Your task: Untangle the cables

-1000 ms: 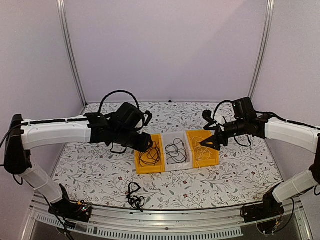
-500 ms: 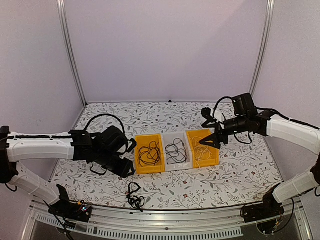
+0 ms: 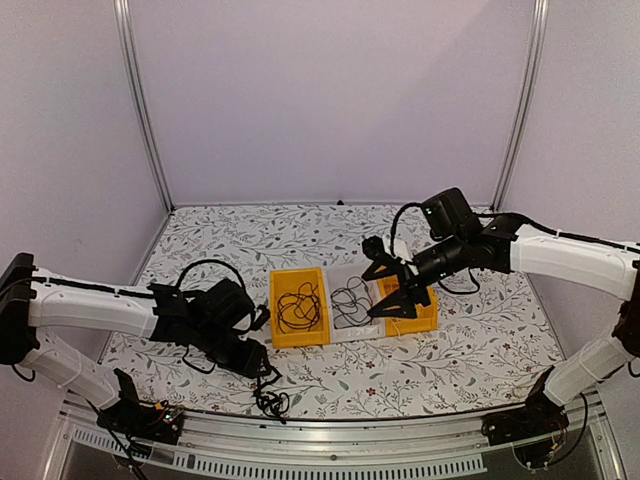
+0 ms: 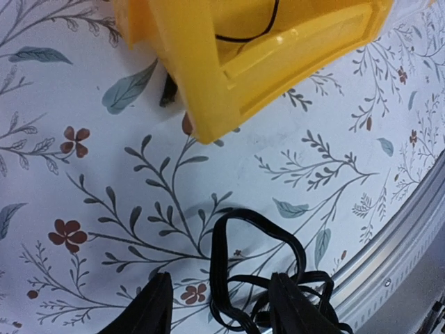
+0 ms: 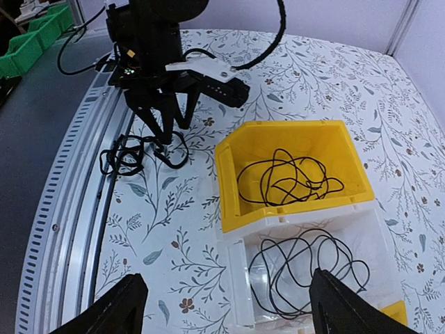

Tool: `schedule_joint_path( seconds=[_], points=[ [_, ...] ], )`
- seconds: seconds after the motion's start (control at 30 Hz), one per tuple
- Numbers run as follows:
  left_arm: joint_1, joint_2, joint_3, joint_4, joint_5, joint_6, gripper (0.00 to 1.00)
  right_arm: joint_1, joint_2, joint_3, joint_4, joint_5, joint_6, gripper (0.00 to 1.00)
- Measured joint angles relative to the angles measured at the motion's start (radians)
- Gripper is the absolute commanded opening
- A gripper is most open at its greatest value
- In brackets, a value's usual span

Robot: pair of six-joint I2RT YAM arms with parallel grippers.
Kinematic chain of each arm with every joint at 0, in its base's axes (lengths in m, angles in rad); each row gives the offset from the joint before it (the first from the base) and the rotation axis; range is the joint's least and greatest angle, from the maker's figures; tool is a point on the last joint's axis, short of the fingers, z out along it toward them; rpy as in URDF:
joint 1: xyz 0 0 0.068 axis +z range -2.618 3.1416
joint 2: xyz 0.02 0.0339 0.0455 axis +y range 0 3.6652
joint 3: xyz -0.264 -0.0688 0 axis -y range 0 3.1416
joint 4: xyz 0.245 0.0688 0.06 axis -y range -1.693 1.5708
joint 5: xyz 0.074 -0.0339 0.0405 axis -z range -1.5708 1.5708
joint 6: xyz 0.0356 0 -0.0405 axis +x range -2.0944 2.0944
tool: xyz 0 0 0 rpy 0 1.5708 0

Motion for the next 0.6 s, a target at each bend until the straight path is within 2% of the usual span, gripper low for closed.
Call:
schedule_joint_path(
  seconds=[0.13,0.3,0.47,0.6],
  points=[
    [0.000,0.016,-0.008,0.056,-0.005,-0.005,0.47,0.145,0.095,0.042,-0.020,-0.029,0.006,0.85],
    [0.008,-0.003,-0.040,0.084,-0.045,-0.024,0.51,0.300,0.296,0.161,-0.051,-0.088,0.040,0.83],
    [0.014,-0.167,-0.082,0.075,-0.146,-0.065,0.55,0.390,0.484,0.301,-0.065,-0.117,0.095,0.82],
    [0.029,-0.301,-0.087,0.071,-0.224,-0.091,0.55,0.421,0.575,0.383,-0.076,-0.142,0.127,0.80]
  ],
)
